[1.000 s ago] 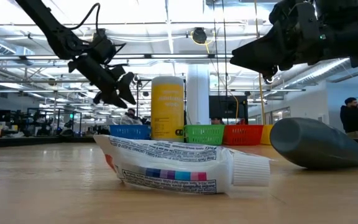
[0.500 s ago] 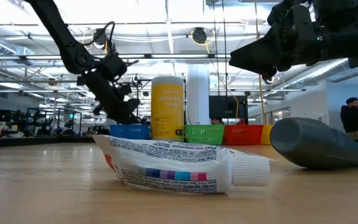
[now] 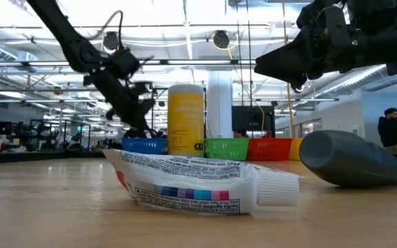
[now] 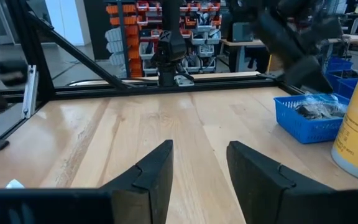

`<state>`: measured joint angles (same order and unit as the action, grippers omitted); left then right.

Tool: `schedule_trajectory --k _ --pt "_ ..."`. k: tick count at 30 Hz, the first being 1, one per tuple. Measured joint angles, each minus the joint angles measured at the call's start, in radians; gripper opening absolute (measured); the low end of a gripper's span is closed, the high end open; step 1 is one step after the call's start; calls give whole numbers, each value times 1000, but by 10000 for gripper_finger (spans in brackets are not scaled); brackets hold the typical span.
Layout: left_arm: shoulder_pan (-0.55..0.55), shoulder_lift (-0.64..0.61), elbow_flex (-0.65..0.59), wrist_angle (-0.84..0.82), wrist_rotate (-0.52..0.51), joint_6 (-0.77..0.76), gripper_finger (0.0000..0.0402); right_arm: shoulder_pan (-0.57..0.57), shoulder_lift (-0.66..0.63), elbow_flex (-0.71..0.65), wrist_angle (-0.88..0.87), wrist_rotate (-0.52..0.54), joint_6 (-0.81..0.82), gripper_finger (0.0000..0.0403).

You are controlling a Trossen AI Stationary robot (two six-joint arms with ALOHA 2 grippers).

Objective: Pick & Place Travel size toiletries
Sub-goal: Put the hairbrush into the blue basket, then put the deodorant into the red basket

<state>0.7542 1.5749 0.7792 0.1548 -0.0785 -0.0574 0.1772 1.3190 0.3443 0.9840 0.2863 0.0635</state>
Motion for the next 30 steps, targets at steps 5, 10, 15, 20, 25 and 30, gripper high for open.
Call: schedule_trajectory --k 5,10,15,20,25,30 --pt "-69 -184 0 -140 -1 1 45 0 1 0 -47 -3 -44 142" --pt "-270 -305 -11 -261 -1 26 46 0 23 0 -74 -103 36 142" --pt "-547 -319 -123 -150 -38 -35 47 49 44 5 -120 -160 42 146" --pt "-810 -276 -281 127 -97 -94 47 165 25 96 -412 -159 53 189" --pt "-1005 -212 -385 396 -181 -150 47 315 26 187 -697 -159 158 262" --pt "-1108 -117 -403 533 -331 -161 47 439 34 179 -726 -90 212 314"
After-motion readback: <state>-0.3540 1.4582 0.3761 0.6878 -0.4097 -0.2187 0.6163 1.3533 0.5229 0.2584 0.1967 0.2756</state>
